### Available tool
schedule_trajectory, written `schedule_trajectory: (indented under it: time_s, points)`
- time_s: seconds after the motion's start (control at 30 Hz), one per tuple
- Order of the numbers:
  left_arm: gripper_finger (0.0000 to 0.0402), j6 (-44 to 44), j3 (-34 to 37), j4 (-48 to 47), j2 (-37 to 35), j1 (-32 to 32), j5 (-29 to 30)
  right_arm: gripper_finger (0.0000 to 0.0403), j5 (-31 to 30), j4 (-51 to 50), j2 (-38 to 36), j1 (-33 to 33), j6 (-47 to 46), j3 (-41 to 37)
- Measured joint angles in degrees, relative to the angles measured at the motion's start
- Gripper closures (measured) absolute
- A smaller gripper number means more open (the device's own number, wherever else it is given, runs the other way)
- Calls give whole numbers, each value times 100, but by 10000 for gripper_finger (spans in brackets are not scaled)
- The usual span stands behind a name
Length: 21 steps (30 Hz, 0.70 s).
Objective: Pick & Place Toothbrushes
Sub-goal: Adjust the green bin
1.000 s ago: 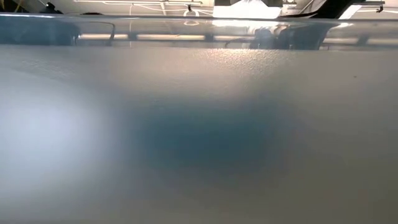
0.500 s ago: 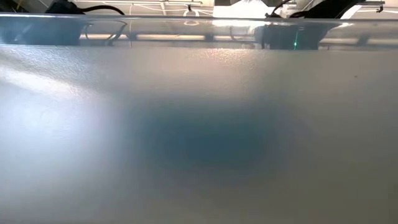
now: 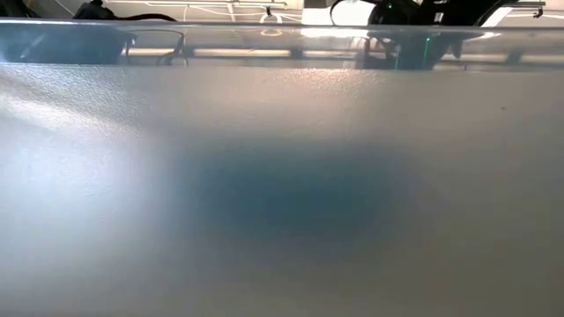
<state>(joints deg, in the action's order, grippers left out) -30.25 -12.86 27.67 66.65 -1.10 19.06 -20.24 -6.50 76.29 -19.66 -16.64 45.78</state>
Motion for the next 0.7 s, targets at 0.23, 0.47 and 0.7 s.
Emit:
schedule_trajectory:
  time_s: [0.23, 0.47, 0.7]
  points:
    - [396, -20, 0, -10, 0, 0, 2, 401, -129, 127, 0, 142, 2, 0]
    - [396, -39, 2, 169, 2, 0, 21, 401, -130, 382, 0, 169, 41, 0]
    - [396, -43, -26, 258, 302, 2, 146, 401, -132, 577, 0, 169, 167, -2]
